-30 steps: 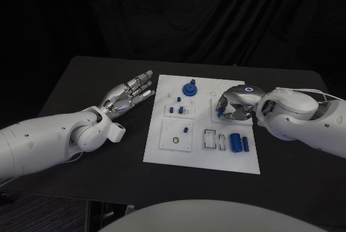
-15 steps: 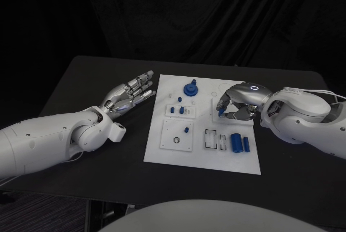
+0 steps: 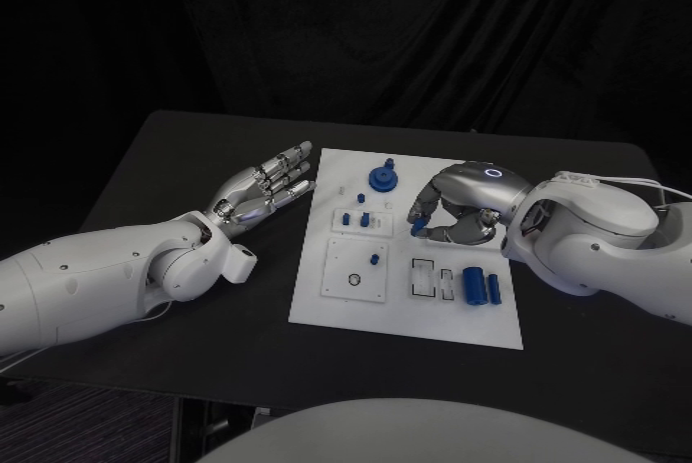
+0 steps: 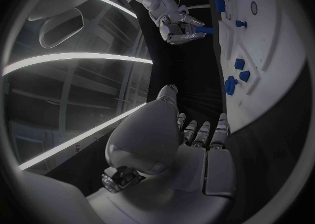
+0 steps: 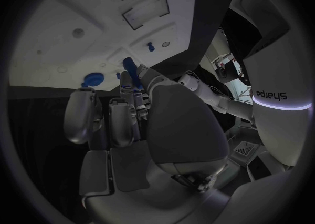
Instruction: Assemble the parts on the task board
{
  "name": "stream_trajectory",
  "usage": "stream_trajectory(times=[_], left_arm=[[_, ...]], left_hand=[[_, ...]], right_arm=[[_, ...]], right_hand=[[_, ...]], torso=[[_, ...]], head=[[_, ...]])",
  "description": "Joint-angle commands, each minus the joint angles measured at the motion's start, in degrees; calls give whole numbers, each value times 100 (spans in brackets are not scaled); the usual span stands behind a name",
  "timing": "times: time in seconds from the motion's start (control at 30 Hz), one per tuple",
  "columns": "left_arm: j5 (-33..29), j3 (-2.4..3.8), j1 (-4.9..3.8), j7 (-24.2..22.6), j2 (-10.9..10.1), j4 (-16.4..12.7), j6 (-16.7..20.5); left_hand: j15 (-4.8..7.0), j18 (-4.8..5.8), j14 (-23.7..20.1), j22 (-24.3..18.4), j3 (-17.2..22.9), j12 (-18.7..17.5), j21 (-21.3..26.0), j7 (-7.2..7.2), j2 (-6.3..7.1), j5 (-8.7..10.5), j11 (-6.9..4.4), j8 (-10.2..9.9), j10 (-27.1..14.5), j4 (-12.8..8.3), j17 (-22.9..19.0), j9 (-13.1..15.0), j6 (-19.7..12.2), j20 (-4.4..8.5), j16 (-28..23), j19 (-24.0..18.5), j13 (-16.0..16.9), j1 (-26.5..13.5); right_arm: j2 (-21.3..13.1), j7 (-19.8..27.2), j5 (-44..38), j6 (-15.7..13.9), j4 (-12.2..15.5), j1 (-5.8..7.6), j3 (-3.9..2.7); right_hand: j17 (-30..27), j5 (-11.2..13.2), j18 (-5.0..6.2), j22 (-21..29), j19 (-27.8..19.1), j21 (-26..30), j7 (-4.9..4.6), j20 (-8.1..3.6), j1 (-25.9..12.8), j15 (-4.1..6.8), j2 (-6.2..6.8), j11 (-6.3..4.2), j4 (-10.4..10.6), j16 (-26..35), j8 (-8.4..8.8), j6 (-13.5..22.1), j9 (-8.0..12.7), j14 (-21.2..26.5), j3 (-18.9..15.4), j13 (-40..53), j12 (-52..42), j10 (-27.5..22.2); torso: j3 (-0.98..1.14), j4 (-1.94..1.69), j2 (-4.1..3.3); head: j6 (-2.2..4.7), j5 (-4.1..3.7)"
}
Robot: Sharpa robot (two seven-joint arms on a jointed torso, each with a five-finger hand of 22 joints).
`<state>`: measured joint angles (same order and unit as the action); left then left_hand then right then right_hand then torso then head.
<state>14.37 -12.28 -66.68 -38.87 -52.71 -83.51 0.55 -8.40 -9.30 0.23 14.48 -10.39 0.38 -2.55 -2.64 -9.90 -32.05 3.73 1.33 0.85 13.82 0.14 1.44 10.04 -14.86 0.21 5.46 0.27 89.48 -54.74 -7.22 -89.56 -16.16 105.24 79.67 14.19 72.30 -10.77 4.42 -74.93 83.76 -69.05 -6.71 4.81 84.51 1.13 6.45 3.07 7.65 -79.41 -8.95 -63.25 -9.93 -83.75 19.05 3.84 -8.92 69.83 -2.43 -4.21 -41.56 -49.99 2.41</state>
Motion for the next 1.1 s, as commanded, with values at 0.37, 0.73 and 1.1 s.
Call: stream_trajectory(times=[0.37, 0.73, 1.1], left_arm=[[-9, 4, 36, -167, 75, 40, -113], [-9, 4, 45, -152, 39, 36, -104], [-9, 4, 47, -144, 53, 43, -115]], left_hand=[[-43, -92, -12, -21, 3, -15, -17, 47, -15, -10, 41, 15, -1, -33, -10, 2, -18, -15, -17, 1, -2, 59], [-43, -92, -12, -18, 10, -15, -17, 47, -23, -7, 44, 15, -2, -39, -9, 3, -17, -15, -16, 3, -3, 63], [-43, -92, -12, -18, 10, -15, -17, 47, -23, -7, 44, 15, -2, -39, -9, 3, -17, -15, -16, 3, -3, 63]], right_arm=[[828, 225, -477, -203, -164, -412, -3], [1264, 353, -749, -163, -387, -596, -3], [1451, 350, -997, -30, -615, -690, -3]], right_hand=[[-13, -18, -66, -1021, 63, -76, 40, -16, 9, 26, -36, -13, -45, -26, -9, -59, -149, -268, 7, 15, 32, 100], [-12, -20, -68, -1024, 67, -93, 42, -19, 18, 29, -38, -16, -58, -28, -9, -62, -153, -268, 13, 14, 37, 105], [-20, -20, -67, -1023, 65, -90, 42, -21, 24, 30, -35, -15, -69, -25, -7, -63, -157, -266, 16, 13, 45, 103]], torso=[[9, -16, 2], [3, 6, 11], [7, 12, -4]], head=[[-1, -32], [-1, -42], [-1, -27]])
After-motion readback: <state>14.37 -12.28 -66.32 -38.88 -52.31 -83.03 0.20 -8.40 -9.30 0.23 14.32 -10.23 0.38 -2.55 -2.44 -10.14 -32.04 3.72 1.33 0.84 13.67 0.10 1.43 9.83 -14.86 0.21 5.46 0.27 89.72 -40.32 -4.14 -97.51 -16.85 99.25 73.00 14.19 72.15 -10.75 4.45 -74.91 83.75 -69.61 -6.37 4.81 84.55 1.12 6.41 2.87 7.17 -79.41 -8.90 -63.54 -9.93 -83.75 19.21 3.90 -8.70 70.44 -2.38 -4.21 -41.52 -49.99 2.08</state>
